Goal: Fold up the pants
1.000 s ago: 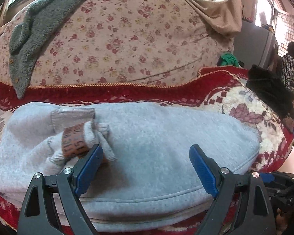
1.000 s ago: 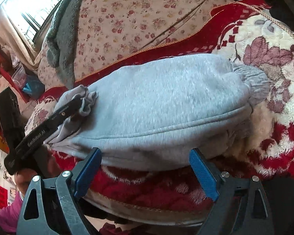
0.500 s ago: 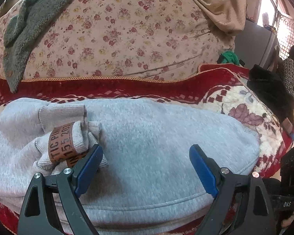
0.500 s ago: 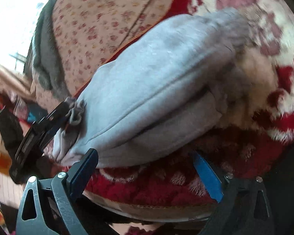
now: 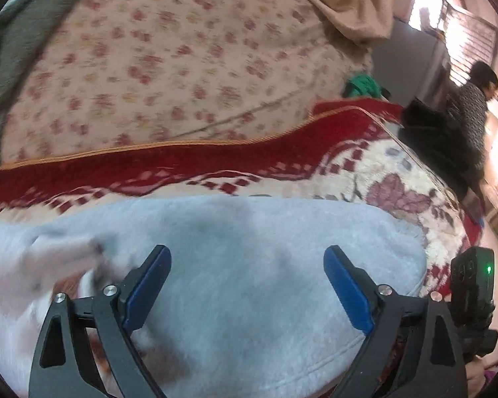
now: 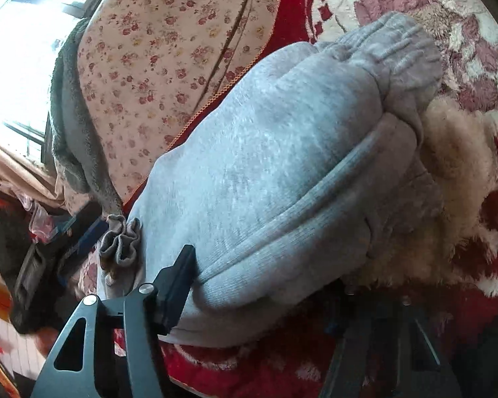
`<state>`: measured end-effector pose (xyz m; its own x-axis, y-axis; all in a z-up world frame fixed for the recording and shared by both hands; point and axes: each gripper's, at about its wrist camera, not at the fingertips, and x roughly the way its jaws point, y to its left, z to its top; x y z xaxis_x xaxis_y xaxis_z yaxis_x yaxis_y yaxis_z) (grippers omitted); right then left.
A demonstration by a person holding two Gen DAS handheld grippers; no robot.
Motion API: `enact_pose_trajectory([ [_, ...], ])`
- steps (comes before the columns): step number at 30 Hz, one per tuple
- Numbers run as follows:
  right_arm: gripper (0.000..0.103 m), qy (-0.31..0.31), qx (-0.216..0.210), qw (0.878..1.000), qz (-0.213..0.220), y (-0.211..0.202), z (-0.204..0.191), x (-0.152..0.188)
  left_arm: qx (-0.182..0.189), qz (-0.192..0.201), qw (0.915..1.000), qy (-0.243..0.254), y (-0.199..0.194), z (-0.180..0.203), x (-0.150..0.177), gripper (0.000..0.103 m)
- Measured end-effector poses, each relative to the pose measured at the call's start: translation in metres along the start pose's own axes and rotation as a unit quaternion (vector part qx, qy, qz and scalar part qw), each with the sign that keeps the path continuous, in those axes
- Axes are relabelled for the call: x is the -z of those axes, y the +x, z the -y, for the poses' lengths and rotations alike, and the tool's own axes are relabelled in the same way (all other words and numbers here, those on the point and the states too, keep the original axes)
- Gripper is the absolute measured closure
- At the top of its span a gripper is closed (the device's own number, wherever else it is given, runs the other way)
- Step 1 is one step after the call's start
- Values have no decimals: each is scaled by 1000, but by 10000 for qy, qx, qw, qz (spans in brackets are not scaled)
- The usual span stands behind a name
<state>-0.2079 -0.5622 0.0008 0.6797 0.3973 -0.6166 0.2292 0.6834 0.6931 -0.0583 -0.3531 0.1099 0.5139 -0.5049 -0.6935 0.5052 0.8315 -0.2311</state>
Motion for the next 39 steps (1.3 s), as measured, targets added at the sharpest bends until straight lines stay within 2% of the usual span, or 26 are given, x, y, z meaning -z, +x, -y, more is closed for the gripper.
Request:
enact_pose_trajectory([
  [2, 37, -72, 26, 10000, 16, 0, -2, 0, 248, -205, 9994, 149, 16, 2, -15, 10],
  [8, 33, -102, -62, 9999, -13, 0, 0, 0, 681, -666, 9944, 461, 56, 10, -43, 10],
  [11, 30, -49, -135, 9999, -44, 1, 6, 0, 1008, -972, 9877, 695, 79, 20, -54, 10],
  [16, 29, -113, -215, 9997, -43, 3, 9, 1, 1219, -1436, 9788, 810, 118, 32, -65, 10],
  [22, 28, -120, -358, 9993, -61, 5, 13, 1, 1808, -1964, 9590, 950, 151, 49, -70, 9],
  [24, 28, -114, -397, 9991, -54, 6, 14, 1, 1834, -2079, 9540, 1141, 157, 56, -68, 9],
  [29, 25, -120, -462, 9989, -33, 7, 14, 2, 1986, -2413, 9346, 1697, 171, 68, -58, 9],
  [33, 25, -163, -478, 9987, -54, 7, 14, 2, 1989, -2625, 9283, 1726, 185, 71, -48, 9],
  [36, 31, -333, -415, 9986, -54, 8, 9, 0, 1863, -2620, 9290, 1832, 190, 76, -40, 10],
  [38, 42, -468, -420, 9980, -24, 7, 5, -1, 1905, -2497, 9283, 1989, 187, 79, -35, 24],
  [39, 45, -523, -424, 9977, 3, 7, 2, -1, 1955, -2437, 9287, 1997, 186, 79, -34, 28],
])
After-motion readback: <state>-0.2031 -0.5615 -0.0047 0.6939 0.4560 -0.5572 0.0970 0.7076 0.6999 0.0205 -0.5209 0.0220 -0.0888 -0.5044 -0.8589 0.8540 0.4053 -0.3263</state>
